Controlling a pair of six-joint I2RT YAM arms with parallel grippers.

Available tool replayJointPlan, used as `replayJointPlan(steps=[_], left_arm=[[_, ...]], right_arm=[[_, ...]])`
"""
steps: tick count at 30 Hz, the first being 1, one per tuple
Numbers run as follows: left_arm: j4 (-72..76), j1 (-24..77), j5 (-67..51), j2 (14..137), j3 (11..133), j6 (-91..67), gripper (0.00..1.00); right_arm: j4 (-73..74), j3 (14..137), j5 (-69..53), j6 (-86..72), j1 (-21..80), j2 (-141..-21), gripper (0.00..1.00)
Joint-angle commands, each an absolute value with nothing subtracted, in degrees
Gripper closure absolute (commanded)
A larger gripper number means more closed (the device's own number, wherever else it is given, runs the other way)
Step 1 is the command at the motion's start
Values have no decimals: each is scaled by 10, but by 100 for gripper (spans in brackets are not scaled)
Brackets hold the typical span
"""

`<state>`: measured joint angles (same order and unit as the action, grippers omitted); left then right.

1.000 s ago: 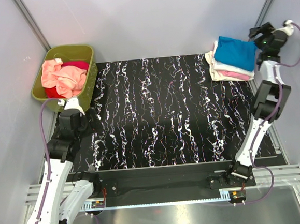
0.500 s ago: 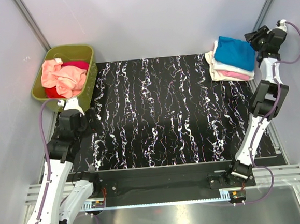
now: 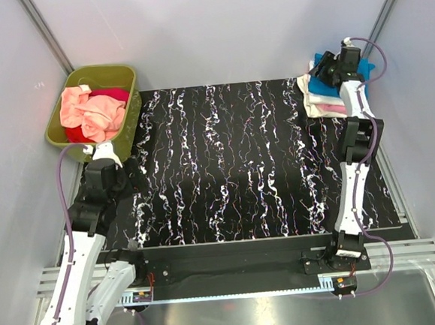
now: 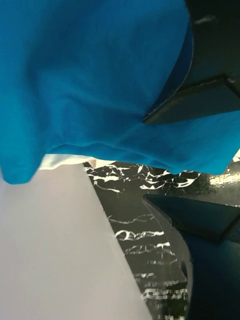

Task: Fold and stack the t-shirts
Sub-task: Neatly place the folded tshirt to the corner

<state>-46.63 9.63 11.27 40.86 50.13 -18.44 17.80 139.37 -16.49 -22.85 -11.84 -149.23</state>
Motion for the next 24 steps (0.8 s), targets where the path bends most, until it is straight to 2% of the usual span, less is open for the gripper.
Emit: replayJointPlan(steps=[1, 7, 15, 19, 24], left_arm=[[-441, 93, 122, 407, 503, -185, 1], [-440, 92, 121, 403, 503, -184, 1], [-439, 91, 119, 398, 503, -183, 1], [-439, 90, 118, 396, 502, -183, 1], [-439, 90, 117, 394, 502, -183, 1]], right_arm=[[241, 1418, -88, -164, -96, -1463, 34], [292, 1415, 11, -128, -79, -1439, 33], [334, 1396, 127, -36, -25, -1404, 38], [351, 1404, 151, -21, -13, -1403, 48], [363, 1425, 171, -10, -7, -1419, 54]])
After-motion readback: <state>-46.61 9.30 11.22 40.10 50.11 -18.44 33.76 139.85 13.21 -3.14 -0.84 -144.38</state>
